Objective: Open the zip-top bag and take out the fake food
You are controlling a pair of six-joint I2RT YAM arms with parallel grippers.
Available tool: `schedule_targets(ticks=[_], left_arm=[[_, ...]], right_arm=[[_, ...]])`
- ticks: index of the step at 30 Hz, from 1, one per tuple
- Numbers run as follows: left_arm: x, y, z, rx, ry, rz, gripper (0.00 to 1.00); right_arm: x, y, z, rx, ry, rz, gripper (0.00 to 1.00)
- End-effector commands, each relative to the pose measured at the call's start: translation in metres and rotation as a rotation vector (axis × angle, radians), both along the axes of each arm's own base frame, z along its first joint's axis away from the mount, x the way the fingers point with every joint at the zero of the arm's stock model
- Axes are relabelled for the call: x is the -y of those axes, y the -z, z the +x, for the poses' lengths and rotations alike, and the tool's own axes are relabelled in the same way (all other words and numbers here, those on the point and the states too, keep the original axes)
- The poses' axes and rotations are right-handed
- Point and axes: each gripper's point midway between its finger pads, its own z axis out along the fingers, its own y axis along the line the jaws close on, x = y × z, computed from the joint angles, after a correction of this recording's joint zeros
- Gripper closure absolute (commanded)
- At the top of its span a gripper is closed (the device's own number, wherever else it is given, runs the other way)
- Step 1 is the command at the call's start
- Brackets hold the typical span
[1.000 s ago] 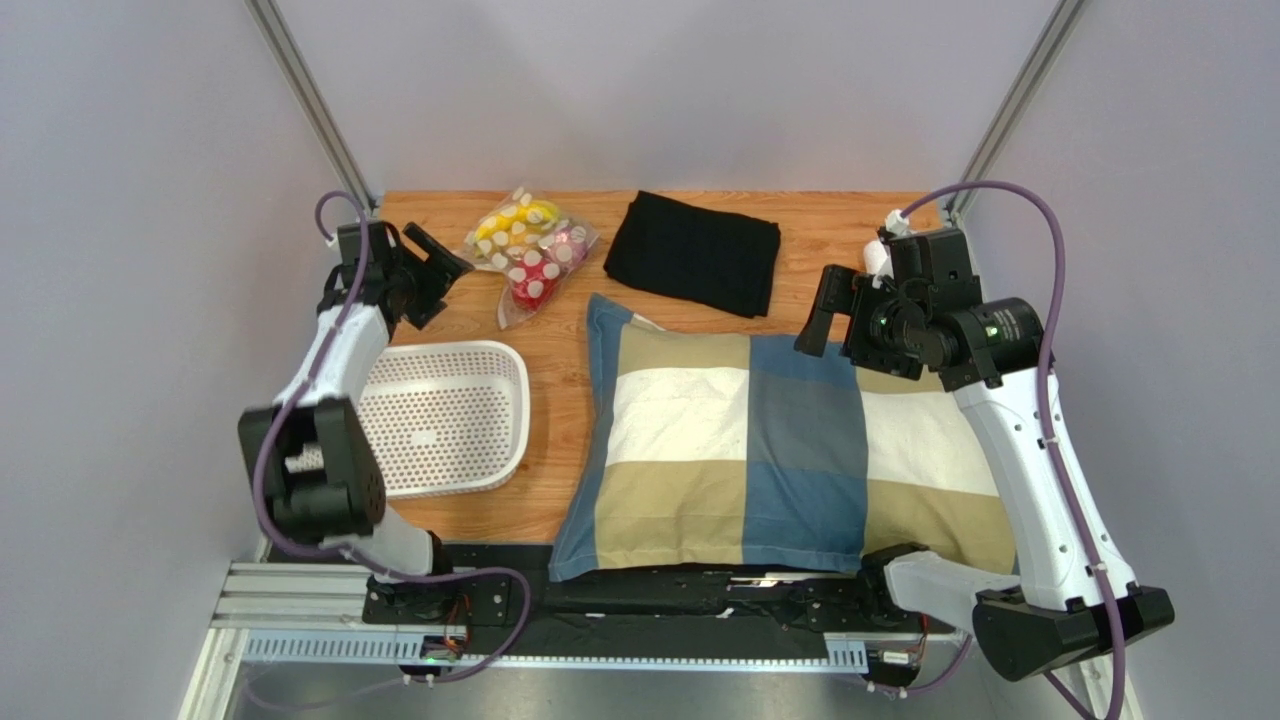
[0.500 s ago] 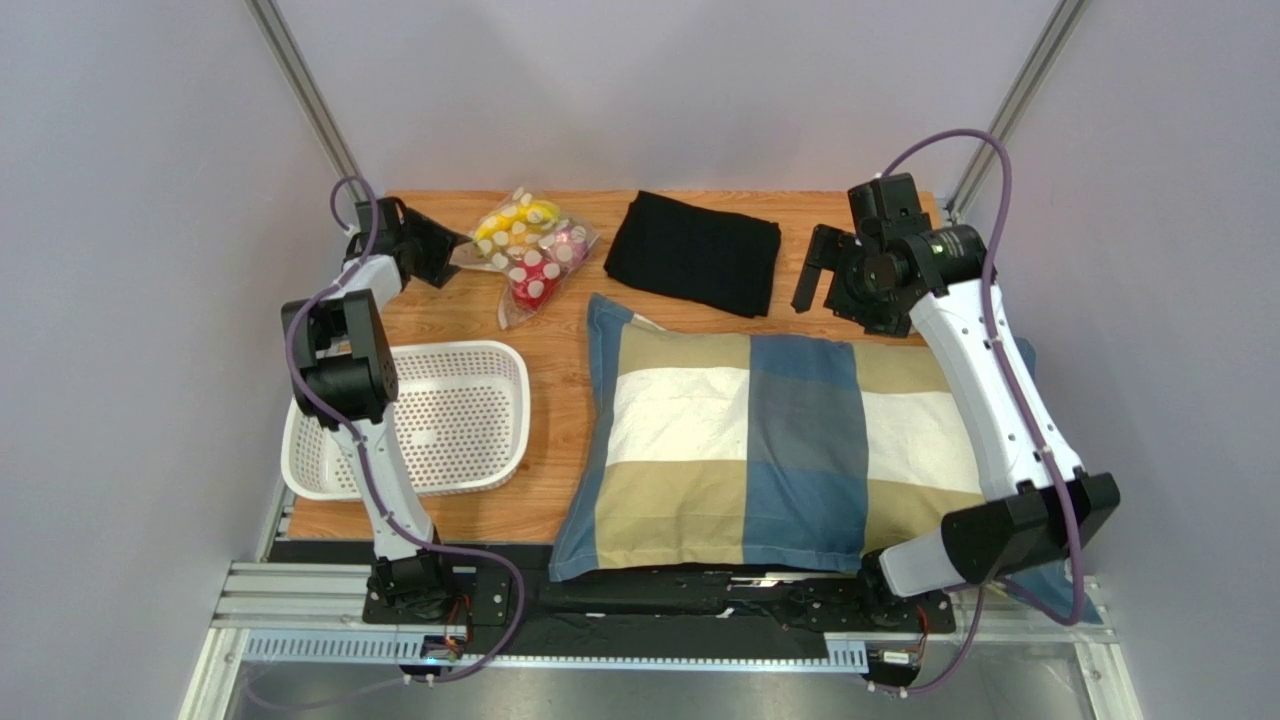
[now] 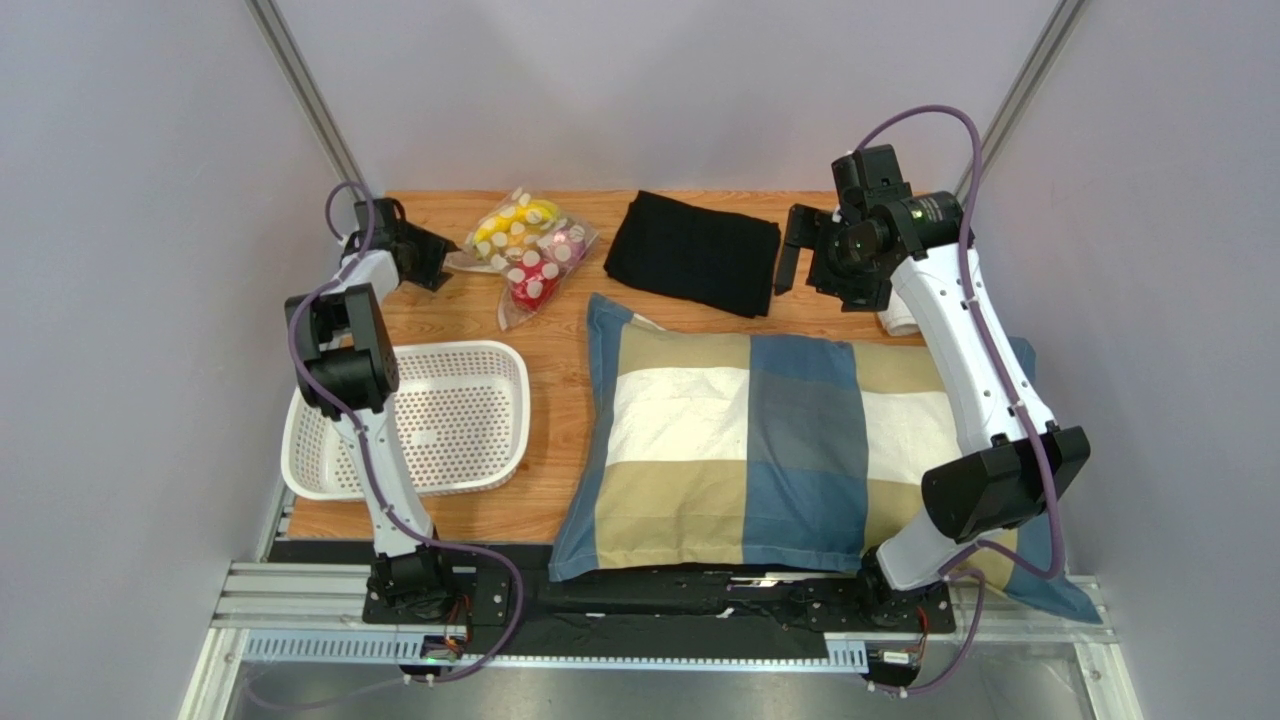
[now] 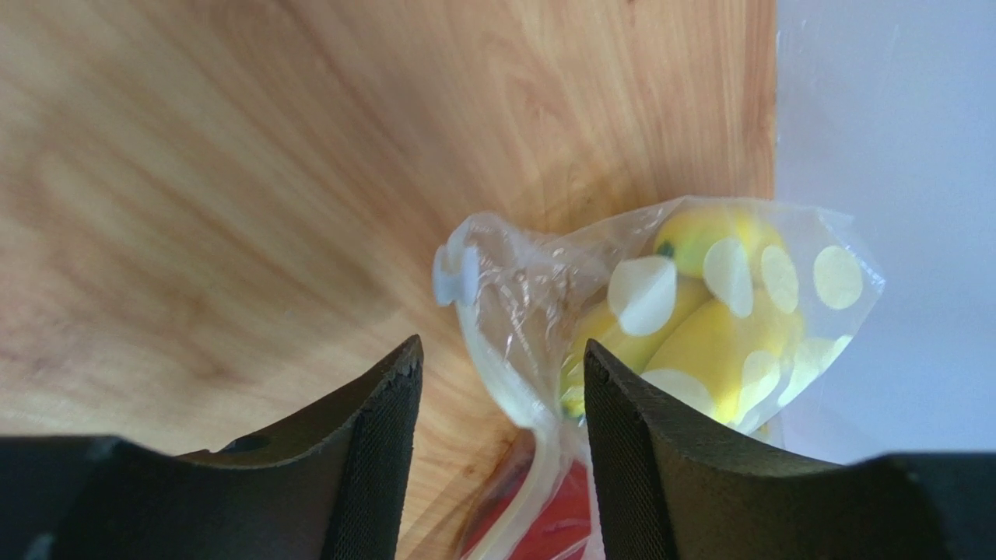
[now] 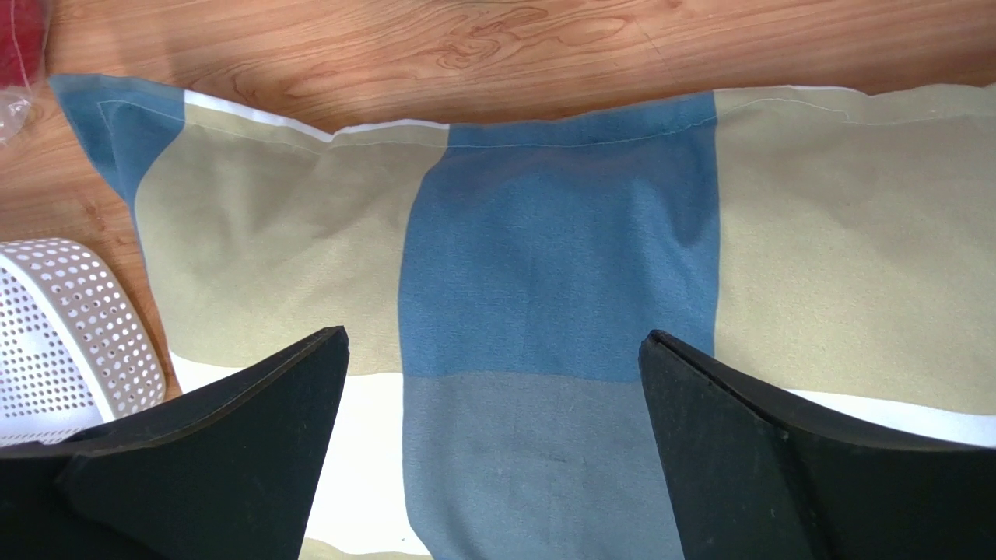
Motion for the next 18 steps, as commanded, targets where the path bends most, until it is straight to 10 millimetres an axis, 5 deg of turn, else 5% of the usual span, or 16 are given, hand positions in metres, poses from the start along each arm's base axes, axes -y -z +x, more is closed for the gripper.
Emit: schedule_targets(ticks=[1,10,12,13,18], left_arm=[[-0.012,-0.007,0.018,0.037,-0.019,0.014,0.45],[-0.015,0.004,0.036,0.079,-0.02,0.013,0.59],[-0.016,0.005,0.039,0.085,-0.01,0.018,0.77],[-0.017,0.002,0.042,0.099,-0.006,0.022,0.88],[-0.013,-0.035,0.05,0.194,0.097,0.105,1.0]], right_arm=[[-0.006,-0.014,0.012,0.048,-0.042,0.021,0.0],[-0.02,-0.016,0.012,0.04,-0.084,0.087,0.0],[-0.022,-0.016,0.012,0.041,-0.086,0.097,0.0],[-0.022,-0.014,0.012,0.039,-0.087,0.101,0.0],[-0.043,-0.009,0.03,0.097,-0.182,0.16,0.0]])
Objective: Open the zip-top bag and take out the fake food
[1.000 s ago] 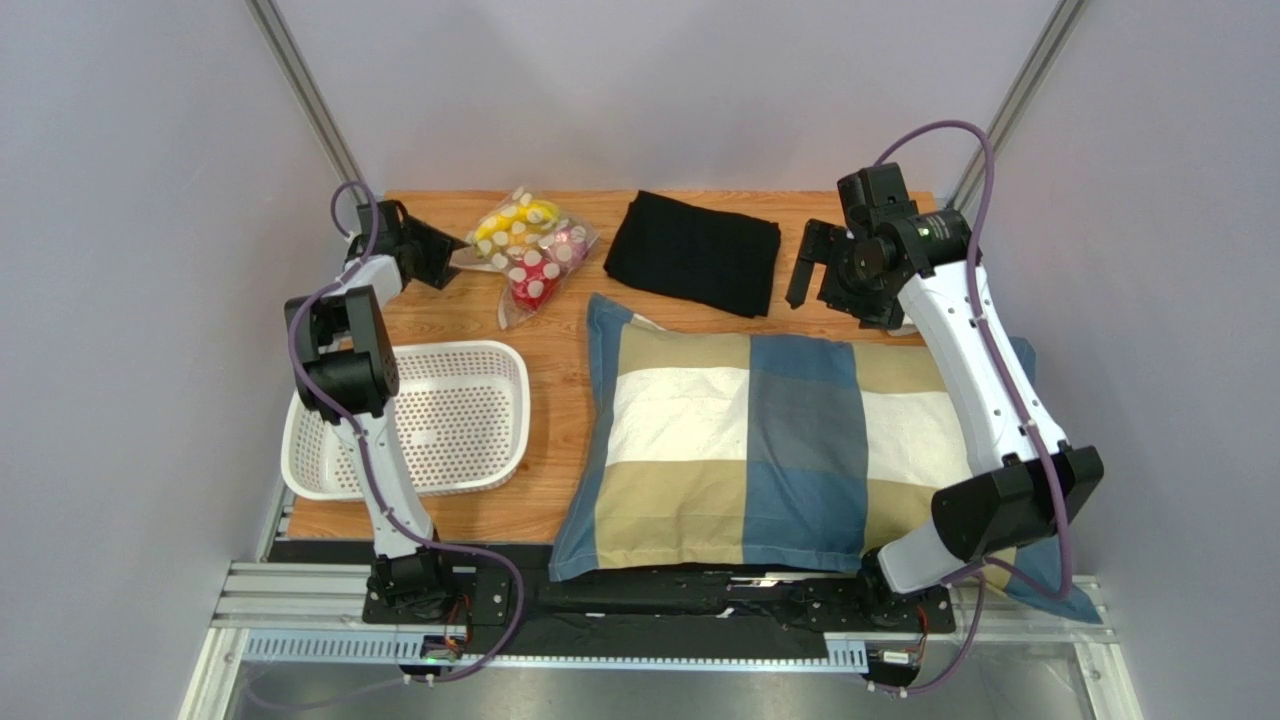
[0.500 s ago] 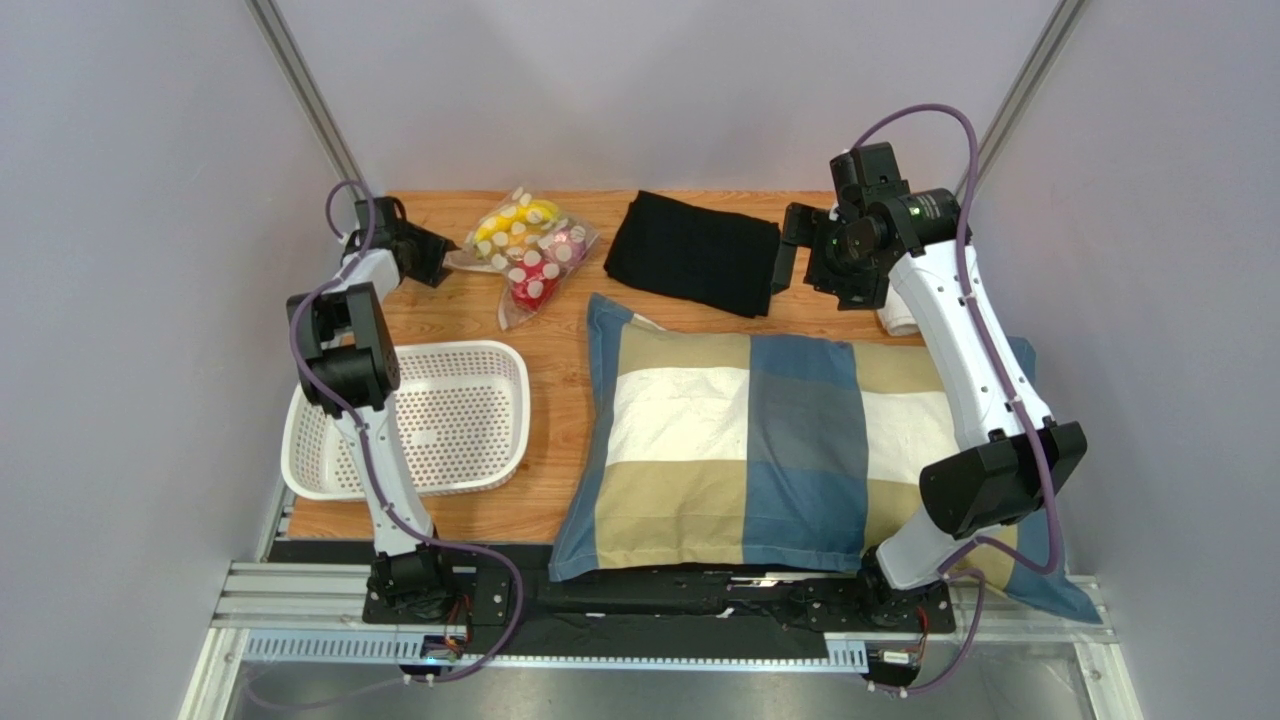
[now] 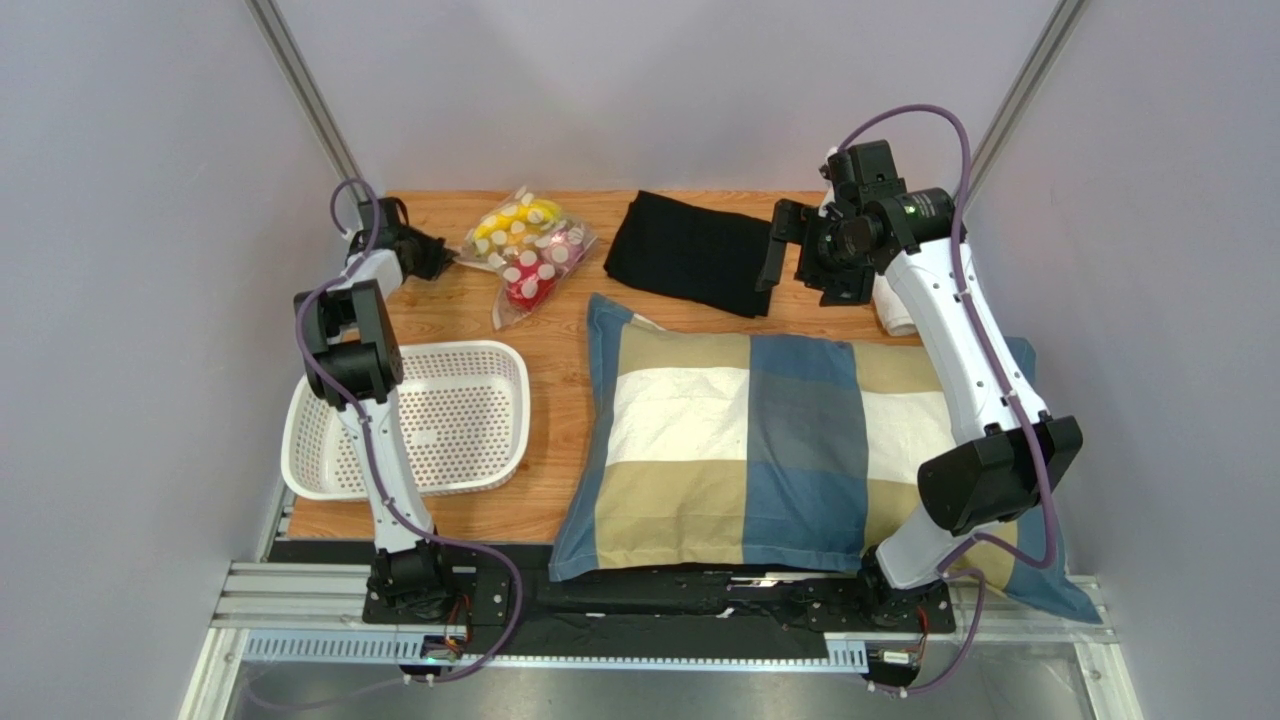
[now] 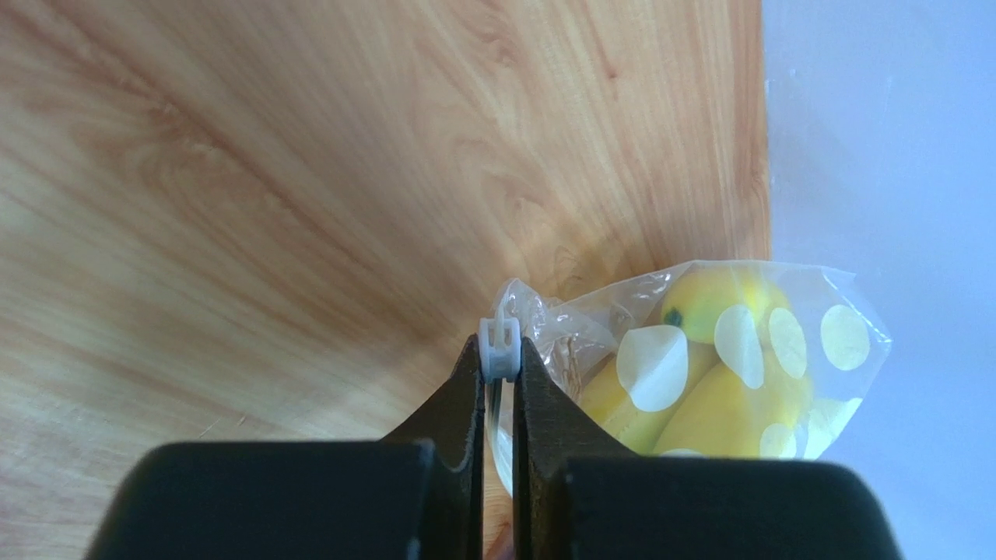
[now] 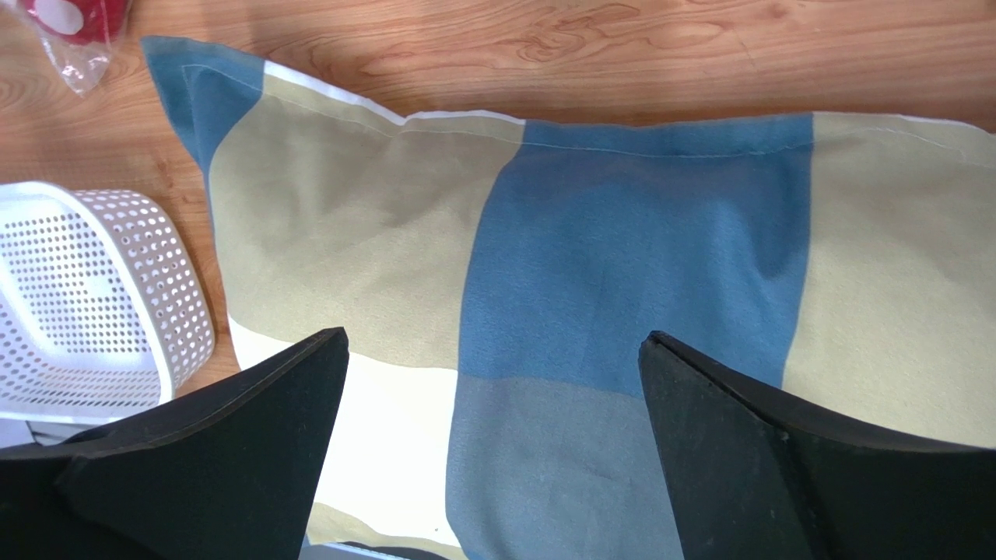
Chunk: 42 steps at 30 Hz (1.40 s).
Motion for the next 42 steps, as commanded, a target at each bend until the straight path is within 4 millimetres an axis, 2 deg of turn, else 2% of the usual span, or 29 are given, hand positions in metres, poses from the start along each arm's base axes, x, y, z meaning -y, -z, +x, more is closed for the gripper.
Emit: schedule_targets(ticks=[1,2,3,4,5,7,8,9,10,11,12,13,14,15,16,17,19,20,21,22,23,24,25,26,27,29,32,36,42], left_arm=[[-0.001,-0.073,0.018,0.189,0.111,0.118,1.0],[0.001,-0.083,0.017,0.219,0.149,0.165,1.0],[0.006,-0.095,0.015,0.251,0.18,0.181,1.0],[0.011,-0.118,0.011,0.312,0.216,0.231,1.0],[0.017,-0.13,0.008,0.342,0.251,0.248,1.0],[0.022,-0.153,-0.002,0.366,0.297,0.306,1.0],[0.028,-0.16,-0.007,0.371,0.321,0.315,1.0],[0.032,-0.165,-0.011,0.376,0.34,0.327,1.0],[0.035,-0.183,-0.016,0.407,0.362,0.361,1.0],[0.042,-0.189,-0.02,0.417,0.379,0.372,1.0],[0.046,-0.19,-0.025,0.42,0.388,0.38,1.0],[0.049,-0.205,-0.031,0.444,0.394,0.4,1.0],[0.057,-0.211,-0.035,0.458,0.407,0.403,1.0],[0.06,-0.209,-0.04,0.46,0.411,0.405,1.0],[0.064,-0.223,-0.046,0.48,0.406,0.411,1.0],[0.072,-0.225,-0.05,0.487,0.417,0.409,1.0],[0.082,-0.232,-0.06,0.501,0.426,0.405,1.0],[0.087,-0.235,-0.063,0.503,0.428,0.408,1.0],[0.098,-0.233,-0.068,0.491,0.449,0.399,1.0],[0.105,-0.24,-0.073,0.5,0.455,0.396,1.0],[0.111,-0.242,-0.075,0.496,0.462,0.397,1.0],[0.126,-0.245,-0.082,0.48,0.489,0.387,1.0],[0.132,-0.245,-0.085,0.467,0.502,0.389,1.0],[0.138,-0.246,-0.088,0.455,0.508,0.39,1.0],[0.152,-0.248,-0.095,0.442,0.542,0.389,1.0],[0.16,-0.249,-0.1,0.429,0.557,0.408,1.0],[0.164,-0.246,-0.118,0.384,0.573,0.435,1.0],[0.164,-0.26,-0.136,0.402,0.564,0.423,1.0],[0.169,-0.262,-0.153,0.409,0.573,0.381,1.0]], right_arm=[[-0.022,-0.007,0.028,0.121,-0.097,0.074,0.0],[-0.029,-0.007,0.034,0.135,-0.118,0.103,0.0],[-0.038,-0.006,0.05,0.169,-0.133,0.123,0.0],[-0.043,-0.006,0.059,0.188,-0.14,0.133,0.0],[-0.052,-0.015,0.067,0.221,-0.164,0.157,0.0],[-0.068,-0.011,0.093,0.271,-0.189,0.177,0.0],[-0.076,-0.011,0.101,0.285,-0.202,0.188,0.0],[-0.088,-0.023,0.112,0.342,-0.216,0.208,0.0],[-0.098,-0.005,0.124,0.313,-0.223,0.211,0.0],[-0.107,-0.003,0.129,0.31,-0.243,0.226,0.02],[-0.12,-0.019,0.134,0.347,-0.268,0.241,0.03],[-0.13,-0.003,0.142,0.323,-0.277,0.238,0.03],[-0.138,-0.008,0.145,0.339,-0.293,0.247,0.04],[-0.153,-0.018,0.146,0.375,-0.319,0.261,0.04],[-0.164,-0.021,0.147,0.393,-0.339,0.269,0.04],[-0.184,-0.024,0.147,0.43,-0.383,0.285,0.04],[-0.204,-0.036,0.146,0.49,-0.437,0.297,0.04],[-0.225,-0.036,0.143,0.525,-0.492,0.303,0.04],[-0.235,-0.039,0.141,0.553,-0.524,0.312,0.04],[-0.244,-0.035,0.139,0.565,-0.55,0.318,0.04],[-0.263,-0.043,0.135,0.616,-0.587,0.338,0.04],[-0.27,-0.043,0.133,0.645,-0.618,0.339,0.03],[-0.279,-0.04,0.128,0.656,-0.647,0.349,0.02],[-0.295,-0.049,0.121,0.706,-0.687,0.371,0.02],[-0.303,-0.047,0.118,0.731,-0.725,0.361,0.01],[-0.322,-0.044,0.109,0.765,-0.771,0.334,0.0],[-0.34,-0.023,0.103,0.778,-0.837,0.271,0.0],[-0.343,0.002,0.115,0.801,-0.805,0.191,0.01],[-0.347,0.012,0.122,0.821,-0.776,0.186,0.13]])
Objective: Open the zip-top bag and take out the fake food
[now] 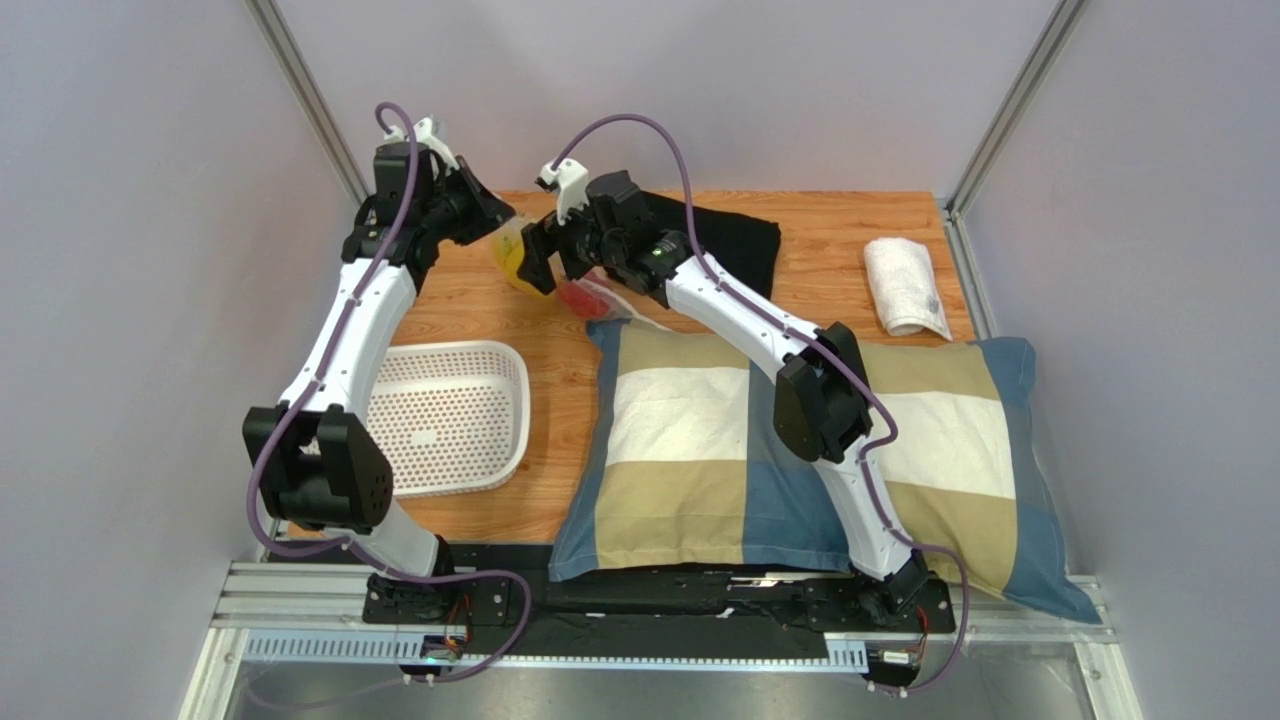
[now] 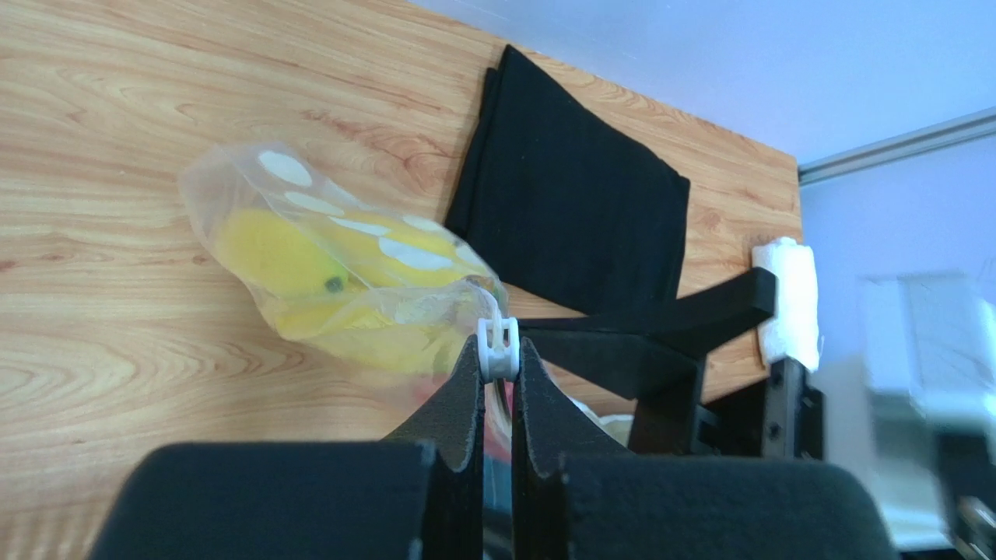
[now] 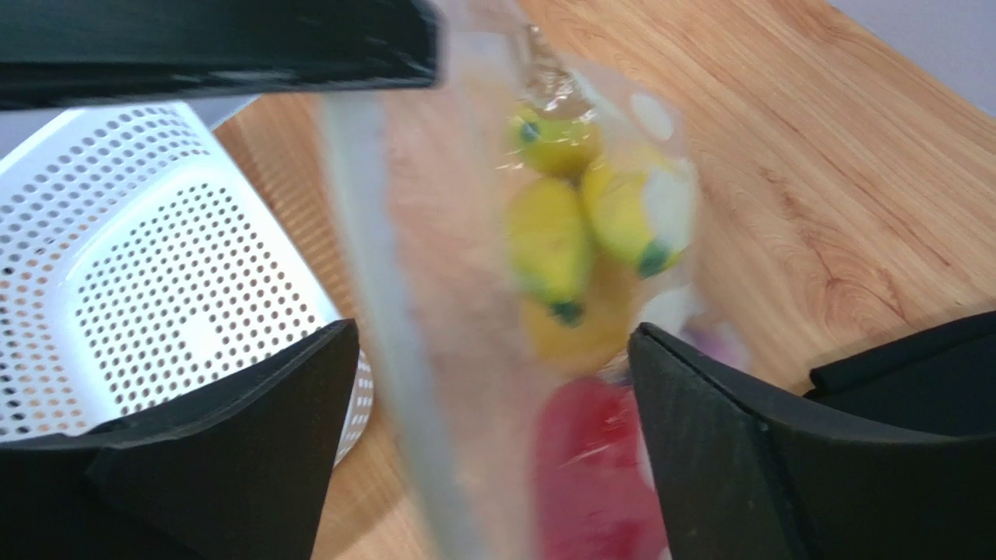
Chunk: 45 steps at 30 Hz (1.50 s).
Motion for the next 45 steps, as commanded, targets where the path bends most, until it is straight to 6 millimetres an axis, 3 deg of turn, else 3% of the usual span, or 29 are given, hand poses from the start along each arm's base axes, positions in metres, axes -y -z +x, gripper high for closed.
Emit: schedule_targets(ticks=[1,4,6,10,11,12,13,14,15,16,26,27,29,30,31,32,34,35,36,37,38,39,41,42,45], left_arm=[[0.001,-0.016,-0.016,0.03,0.012,-0.019,1.0],[0.003,-0.015,-0.019,0.033,0.021,-0.025,1.0],[0.002,-0.016,-0.019,0.038,0.02,-0.016,1.0],[0.002,-0.015,-0.015,0.021,0.022,-0.007,1.0],[0.001,-0.013,-0.014,-0.005,0.023,-0.004,0.99],[0.001,-0.013,-0.014,-0.019,0.022,-0.001,0.9],[0.0,-0.012,-0.015,-0.033,0.018,-0.001,0.79],[0.001,-0.011,-0.013,-0.049,0.007,-0.019,0.58],[0.002,-0.01,-0.013,-0.057,0.002,-0.033,0.47],[0.003,-0.009,-0.012,-0.063,0.002,-0.041,0.43],[-0.007,0.017,0.006,-0.154,-0.004,0.065,0.37],[-0.004,0.019,0.007,-0.159,0.014,0.056,0.38],[-0.002,0.024,0.009,-0.181,0.033,0.061,0.52],[0.0,0.026,0.01,-0.187,0.044,0.061,0.59],[0.0,0.025,0.01,-0.189,0.053,0.07,0.76],[-0.002,0.03,0.013,-0.192,0.06,0.097,0.86],[0.0,0.025,0.021,-0.138,0.118,0.134,0.97],[0.003,0.021,0.023,-0.107,0.148,0.14,1.0],[0.012,0.011,0.028,-0.039,0.206,0.135,1.0],[0.016,0.002,0.029,0.035,0.267,0.172,1.0],[0.02,-0.004,0.029,0.078,0.307,0.183,1.0],[0.026,-0.014,0.029,0.141,0.362,0.19,1.0],[0.035,-0.031,0.023,0.266,0.474,0.244,1.0],[0.046,-0.039,0.017,0.332,0.554,0.229,1.0],[0.066,-0.057,-0.002,0.482,0.735,0.214,1.0]], right_arm=[[0.001,-0.023,0.023,0.12,0.059,0.059,0.24],[-0.007,-0.027,0.023,0.118,0.053,0.074,0.43],[-0.009,-0.021,0.027,0.087,0.079,0.084,0.49],[-0.017,-0.022,0.029,0.038,0.092,0.118,1.0],[-0.018,-0.022,0.028,0.033,0.098,0.121,1.0],[-0.018,-0.024,0.027,0.027,0.11,0.123,1.0],[-0.019,-0.024,0.026,0.029,0.137,0.114,1.0],[-0.021,-0.026,0.025,0.037,0.141,0.112,1.0],[-0.022,-0.026,0.023,0.047,0.143,0.099,1.0],[-0.024,-0.026,0.019,0.051,0.16,0.088,1.0],[-0.031,-0.035,0.005,0.027,0.174,0.105,1.0],[-0.031,-0.037,0.004,0.031,0.17,0.103,1.0],[-0.031,-0.043,0.0,0.029,0.173,0.11,1.0],[-0.029,-0.042,-0.002,0.023,0.174,0.105,0.98],[-0.028,-0.043,-0.003,0.021,0.177,0.103,0.95],[-0.024,-0.052,-0.005,0.026,0.184,0.114,0.94],[-0.021,-0.053,-0.007,0.015,0.173,0.118,0.84],[-0.017,-0.06,-0.008,0.019,0.163,0.123,0.77],[-0.013,-0.06,-0.01,0.011,0.131,0.114,0.64],[-0.008,-0.054,-0.011,0.002,0.121,0.099,0.58],[-0.003,-0.067,-0.019,0.02,0.062,0.107,0.37],[0.009,-0.067,-0.012,0.029,0.046,0.102,0.3],[0.024,-0.067,-0.009,0.048,0.009,0.085,0.23],[0.037,-0.077,-0.004,0.098,-0.032,0.081,0.22],[0.058,-0.078,0.012,0.219,-0.112,0.036,0.19]])
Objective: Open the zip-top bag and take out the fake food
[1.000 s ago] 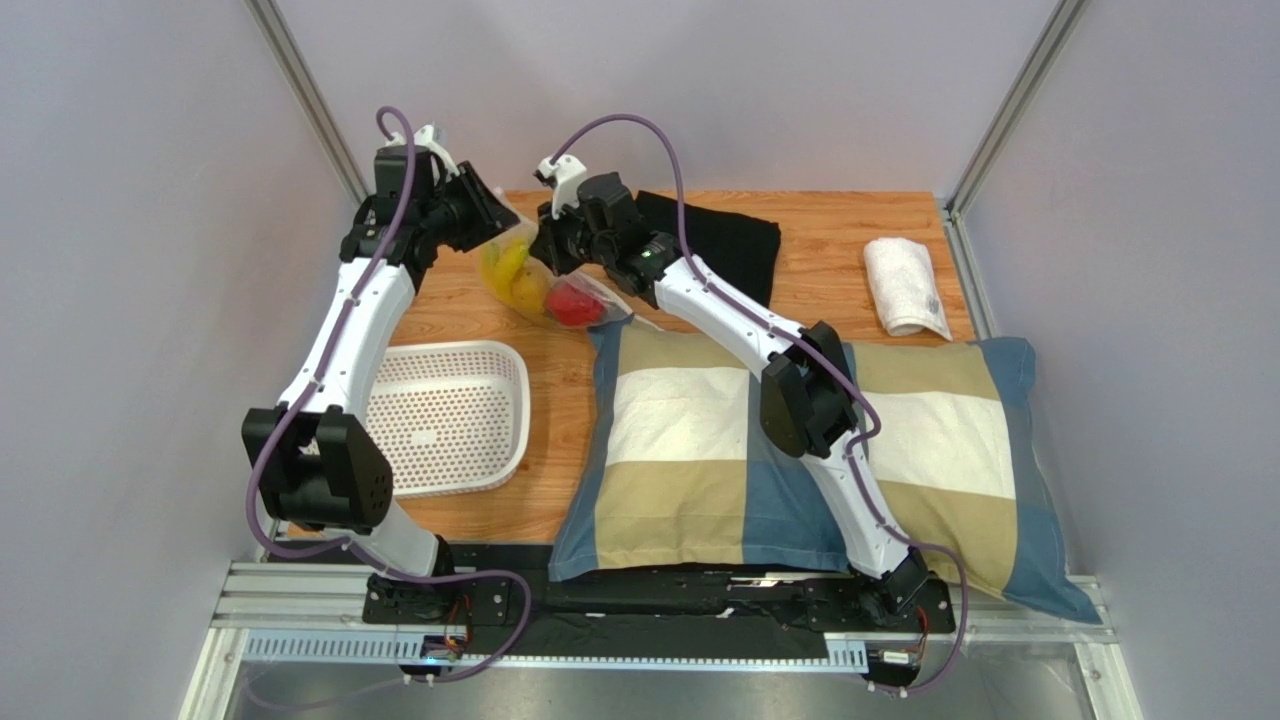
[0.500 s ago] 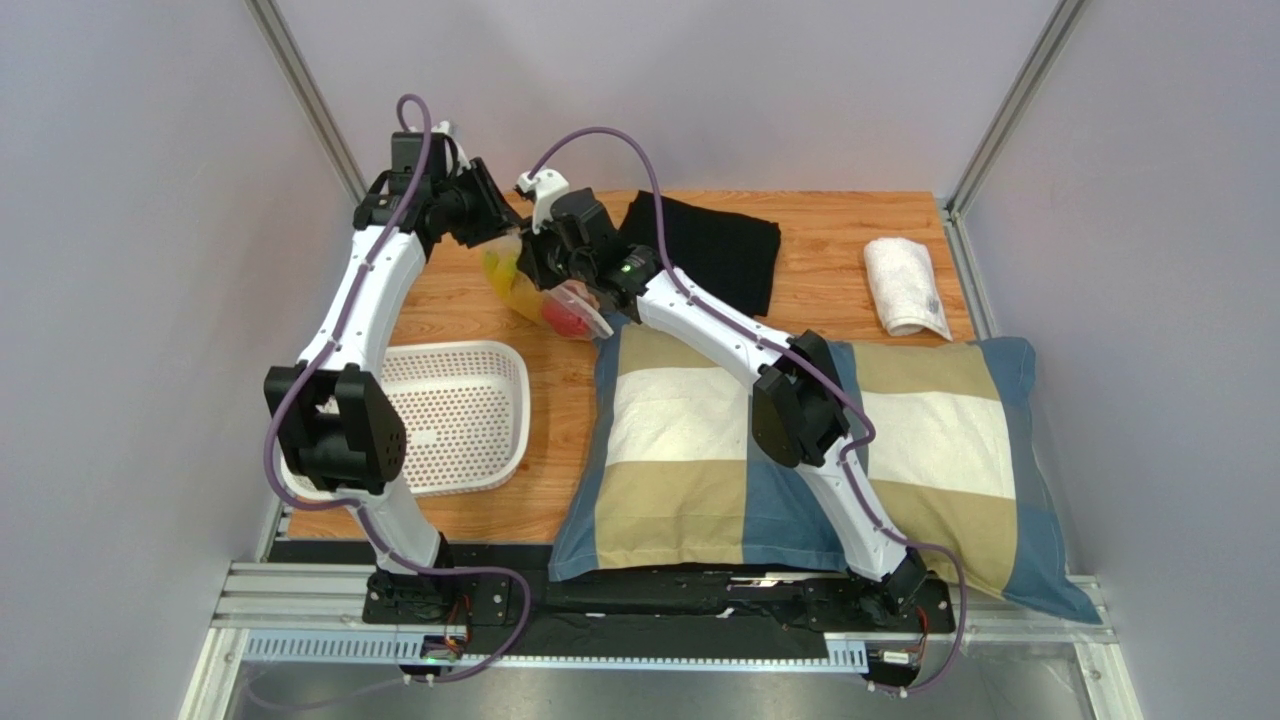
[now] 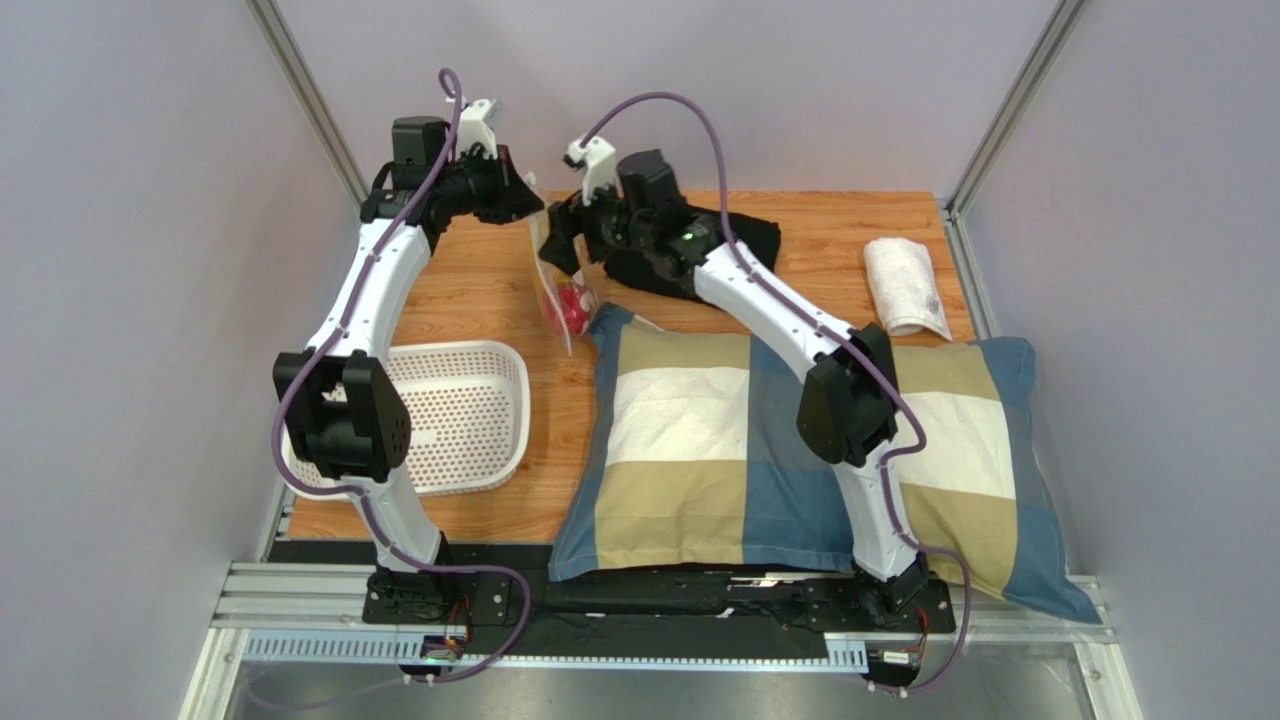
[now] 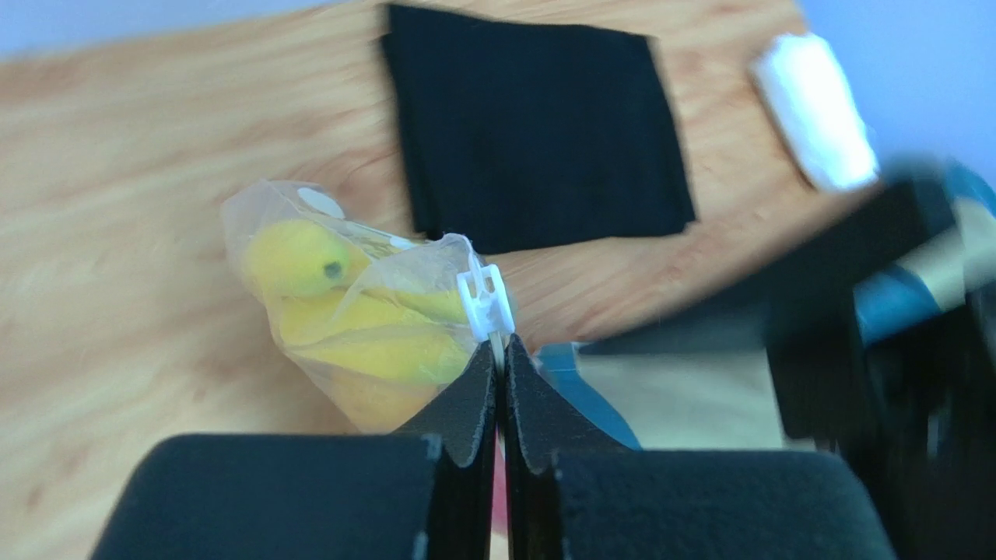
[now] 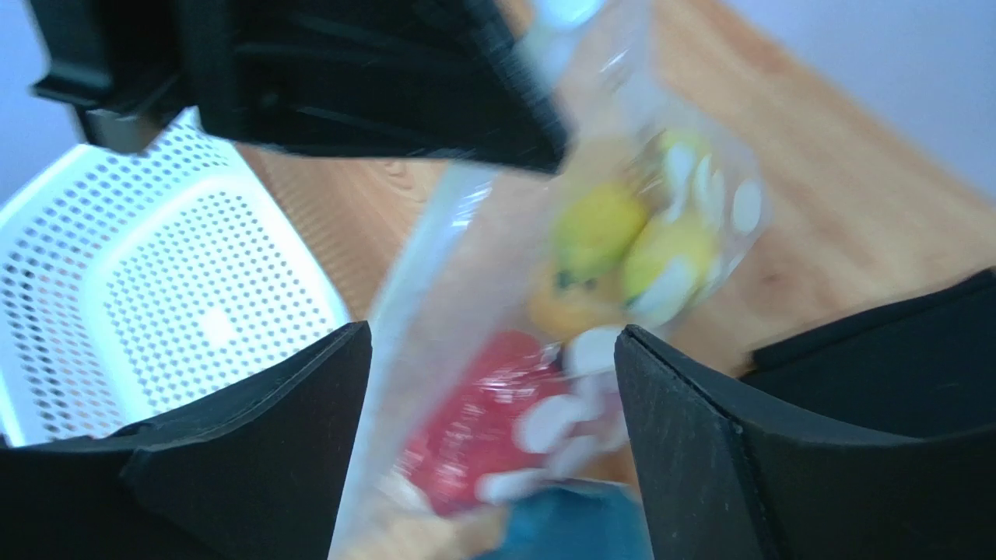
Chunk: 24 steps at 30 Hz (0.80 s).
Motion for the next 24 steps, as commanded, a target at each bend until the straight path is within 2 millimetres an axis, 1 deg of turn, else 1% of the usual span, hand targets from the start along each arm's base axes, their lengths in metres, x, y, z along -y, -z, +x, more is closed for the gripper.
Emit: schedule_targets(ticks=[1,2,3,4,5,6,7,8,9,11,13,14,15,16,18,20,21,24], left_arm=[[0.038,-0.07,-0.029,0.374,0.397,-0.023,1.0],[0.04,-0.069,-0.03,0.375,0.416,-0.026,1.0],[0.042,-0.069,-0.032,0.377,0.442,-0.026,1.0],[0.042,-0.063,-0.028,0.372,0.458,-0.015,1.0],[0.042,-0.06,-0.028,0.362,0.462,-0.012,1.0],[0.042,-0.06,-0.028,0.356,0.47,-0.014,1.0],[0.042,-0.055,-0.026,0.35,0.474,-0.008,1.0],[0.041,-0.054,-0.025,0.349,0.476,-0.004,1.0],[0.04,-0.055,-0.026,0.339,0.474,0.001,1.0],[0.04,-0.056,-0.027,0.349,0.48,0.013,1.0],[0.04,-0.058,-0.03,0.347,0.489,0.009,1.0],[0.042,-0.059,-0.032,0.347,0.495,0.007,1.0],[0.042,-0.061,-0.034,0.35,0.502,0.002,1.0],[0.042,-0.061,-0.035,0.347,0.505,-0.004,1.0],[0.044,-0.061,-0.039,0.337,0.522,-0.018,1.0],[0.046,-0.06,-0.043,0.327,0.537,-0.026,1.0],[0.046,-0.06,-0.046,0.323,0.549,-0.028,1.0],[0.045,-0.057,-0.049,0.307,0.553,-0.025,1.0]], right_arm=[[0.042,-0.052,0.018,0.268,-0.168,0.001,0.2],[0.041,-0.045,0.015,0.283,-0.222,0.001,0.2],[0.047,-0.047,0.022,0.33,-0.24,-0.002,0.2],[0.046,-0.039,0.027,0.365,-0.269,-0.023,0.2],[0.046,-0.037,0.029,0.379,-0.288,-0.022,0.2],[0.046,-0.046,0.029,0.404,-0.342,0.007,0.2],[0.042,-0.032,0.033,0.392,-0.378,0.008,0.21],[0.042,-0.035,0.032,0.406,-0.418,0.028,0.24],[0.042,-0.043,0.022,0.427,-0.521,0.083,0.28],[0.04,-0.039,0.016,0.422,-0.598,0.135,0.31],[0.039,-0.048,0.016,0.45,-0.613,0.16,0.26],[0.037,-0.044,0.016,0.442,-0.627,0.168,0.22],[0.034,-0.048,0.012,0.463,-0.659,0.185,0.21],[0.031,-0.049,0.012,0.471,-0.662,0.19,0.21],[0.027,-0.048,0.018,0.483,-0.636,0.186,0.18],[0.026,-0.054,0.02,0.498,-0.627,0.194,0.14],[0.024,-0.06,0.026,0.531,-0.606,0.202,0.13],[0.025,-0.068,0.034,0.573,-0.572,0.192,0.11]])
